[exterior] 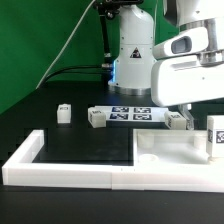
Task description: Assemble one leg
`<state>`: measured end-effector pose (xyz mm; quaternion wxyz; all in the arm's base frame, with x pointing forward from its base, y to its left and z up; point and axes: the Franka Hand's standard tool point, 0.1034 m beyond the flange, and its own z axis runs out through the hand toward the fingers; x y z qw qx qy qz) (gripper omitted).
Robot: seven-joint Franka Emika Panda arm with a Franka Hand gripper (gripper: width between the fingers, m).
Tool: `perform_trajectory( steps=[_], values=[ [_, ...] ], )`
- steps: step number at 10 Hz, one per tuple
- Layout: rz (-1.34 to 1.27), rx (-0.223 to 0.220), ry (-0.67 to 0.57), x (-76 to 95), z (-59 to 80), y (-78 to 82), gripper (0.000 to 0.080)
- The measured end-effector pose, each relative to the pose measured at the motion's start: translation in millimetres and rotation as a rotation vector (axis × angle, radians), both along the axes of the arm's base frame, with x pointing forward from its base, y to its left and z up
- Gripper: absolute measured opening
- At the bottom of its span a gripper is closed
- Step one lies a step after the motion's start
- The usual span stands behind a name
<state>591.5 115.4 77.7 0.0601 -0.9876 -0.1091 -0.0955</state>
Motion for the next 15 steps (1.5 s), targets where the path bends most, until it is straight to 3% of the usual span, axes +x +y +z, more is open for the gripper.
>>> perform_trajectory(
  steps=[2,6,9,10,11,12,13,15],
  values=[
    [-0.016,0.0,-0.017,25.8,10.6,-8.6,0.0648],
    [-0.047,0.003,-0.013,32.8,7.1,-13.4,0.0648],
    [-0.044,0.005,-0.017,26.4,2.9,-3.6,0.0648],
    [-0.044,0.005,-0.016,26.2,2.5,-3.7,0.0554],
    [-0.044,0.005,-0.016,26.3,2.5,-4.1,0.0393],
    [-0.044,0.005,-0.016,26.3,2.5,-4.0,0.0393],
    [-0.044,0.005,-0.016,26.3,2.5,-4.1,0.0291],
    [-0.072,0.011,-0.012,26.3,2.5,-4.1,0.0291]
  ],
)
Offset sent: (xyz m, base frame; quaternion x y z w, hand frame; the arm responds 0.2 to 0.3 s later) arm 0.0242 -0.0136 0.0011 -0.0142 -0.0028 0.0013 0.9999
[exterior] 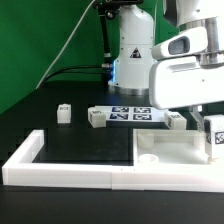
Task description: Assemble one leg
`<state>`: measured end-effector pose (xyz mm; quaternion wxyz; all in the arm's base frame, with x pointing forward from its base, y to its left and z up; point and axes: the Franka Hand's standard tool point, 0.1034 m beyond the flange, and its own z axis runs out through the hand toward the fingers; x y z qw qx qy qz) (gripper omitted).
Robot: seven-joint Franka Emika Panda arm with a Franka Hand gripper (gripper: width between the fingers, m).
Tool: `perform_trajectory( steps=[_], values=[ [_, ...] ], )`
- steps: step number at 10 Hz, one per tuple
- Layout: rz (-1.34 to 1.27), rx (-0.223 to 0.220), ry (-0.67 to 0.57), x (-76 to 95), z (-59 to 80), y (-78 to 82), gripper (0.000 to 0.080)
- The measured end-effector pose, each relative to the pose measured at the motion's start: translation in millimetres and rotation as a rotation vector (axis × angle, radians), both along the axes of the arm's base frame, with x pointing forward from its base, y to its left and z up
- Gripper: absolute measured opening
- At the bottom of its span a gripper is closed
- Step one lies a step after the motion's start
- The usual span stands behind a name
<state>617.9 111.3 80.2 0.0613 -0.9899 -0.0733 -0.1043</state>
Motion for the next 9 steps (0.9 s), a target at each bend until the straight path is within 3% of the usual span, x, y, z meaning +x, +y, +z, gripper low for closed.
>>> perform_trajectory(
  steps=[2,9],
  values=[
    [-0.024,0.007,0.004,-0.1,0.0,0.2,0.0291],
    [-0.894,0.206,0.101,-4.4,-1.4,-2.0,0.0292]
  ],
)
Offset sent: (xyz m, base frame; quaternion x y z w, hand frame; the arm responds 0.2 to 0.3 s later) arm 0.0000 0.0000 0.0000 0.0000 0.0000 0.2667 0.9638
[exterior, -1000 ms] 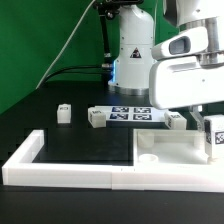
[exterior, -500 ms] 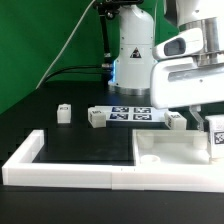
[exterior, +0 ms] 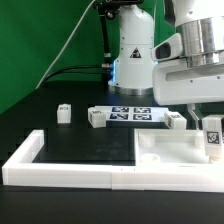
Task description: Assemble one leg
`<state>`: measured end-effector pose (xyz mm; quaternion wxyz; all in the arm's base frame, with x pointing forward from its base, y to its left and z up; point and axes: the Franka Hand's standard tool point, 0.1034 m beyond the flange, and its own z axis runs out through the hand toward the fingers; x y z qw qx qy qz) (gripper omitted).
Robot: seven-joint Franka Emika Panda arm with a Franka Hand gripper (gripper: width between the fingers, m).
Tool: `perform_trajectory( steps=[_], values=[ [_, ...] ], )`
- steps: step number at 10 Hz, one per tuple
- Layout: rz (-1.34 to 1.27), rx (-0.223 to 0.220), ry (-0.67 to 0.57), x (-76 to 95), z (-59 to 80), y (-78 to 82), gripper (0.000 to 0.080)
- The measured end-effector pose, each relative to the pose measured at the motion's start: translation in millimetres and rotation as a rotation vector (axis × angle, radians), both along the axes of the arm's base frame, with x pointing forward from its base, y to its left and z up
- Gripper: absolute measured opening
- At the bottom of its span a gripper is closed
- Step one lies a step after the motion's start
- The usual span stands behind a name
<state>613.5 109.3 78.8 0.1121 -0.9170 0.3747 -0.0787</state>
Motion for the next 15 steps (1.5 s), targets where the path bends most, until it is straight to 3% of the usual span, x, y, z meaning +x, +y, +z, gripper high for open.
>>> perform_trajectory(
  steps=[3,7,10,15],
  values=[
    [-0.397,0.099,0.058,-1.2,-1.0,5.0,0.0294],
    [-0.724,0.191,0.106,0.3,-1.1,9.1,0.0294],
    [-0.592,0.162,0.082,1.2,1.3,9.6,0.0609],
    [0.133,-0.043,0.008,-2.9,-4.3,16.4,0.0649]
  ],
)
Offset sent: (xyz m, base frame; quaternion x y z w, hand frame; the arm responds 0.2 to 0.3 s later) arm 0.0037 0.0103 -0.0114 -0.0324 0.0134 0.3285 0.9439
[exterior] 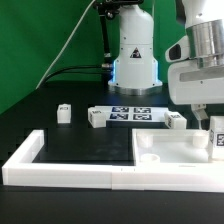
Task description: Assemble one leg
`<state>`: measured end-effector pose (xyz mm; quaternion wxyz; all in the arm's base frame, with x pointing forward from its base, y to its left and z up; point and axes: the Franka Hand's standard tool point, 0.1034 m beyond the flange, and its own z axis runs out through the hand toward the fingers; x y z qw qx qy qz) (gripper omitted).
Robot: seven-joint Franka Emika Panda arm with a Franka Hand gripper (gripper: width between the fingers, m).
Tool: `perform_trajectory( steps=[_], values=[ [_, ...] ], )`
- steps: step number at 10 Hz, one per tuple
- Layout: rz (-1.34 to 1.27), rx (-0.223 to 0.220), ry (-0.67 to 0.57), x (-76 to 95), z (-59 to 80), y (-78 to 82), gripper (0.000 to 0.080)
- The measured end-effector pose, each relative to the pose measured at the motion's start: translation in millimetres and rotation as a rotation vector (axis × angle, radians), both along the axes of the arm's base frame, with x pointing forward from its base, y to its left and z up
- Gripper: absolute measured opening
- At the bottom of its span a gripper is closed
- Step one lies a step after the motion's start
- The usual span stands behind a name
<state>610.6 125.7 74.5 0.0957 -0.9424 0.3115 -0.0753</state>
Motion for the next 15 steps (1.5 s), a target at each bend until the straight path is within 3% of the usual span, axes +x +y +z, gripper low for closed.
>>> perform_trajectory(
  steps=[3,5,8,9,10,11,14,15],
  values=[
    [0.411,-0.111,-0.015,0.9,-5.7,-4.0,0.0649],
    [0.613,-0.152,-0.027,0.9,-4.1,-3.4,0.0649],
    [0.655,-0.159,-0.033,0.8,-4.7,-3.6,0.0618],
    [0.655,-0.159,-0.033,0.7,-4.8,-3.6,0.0481],
    [0.655,-0.159,-0.033,0.6,-4.9,-3.6,0.0481],
    [0.643,-0.156,-0.031,0.6,-4.9,-3.6,0.0346],
    [0.534,-0.138,-0.028,1.4,-5.0,-5.7,0.0291],
    [0.376,-0.1,-0.01,1.0,-5.3,-4.5,0.0291]
  ],
)
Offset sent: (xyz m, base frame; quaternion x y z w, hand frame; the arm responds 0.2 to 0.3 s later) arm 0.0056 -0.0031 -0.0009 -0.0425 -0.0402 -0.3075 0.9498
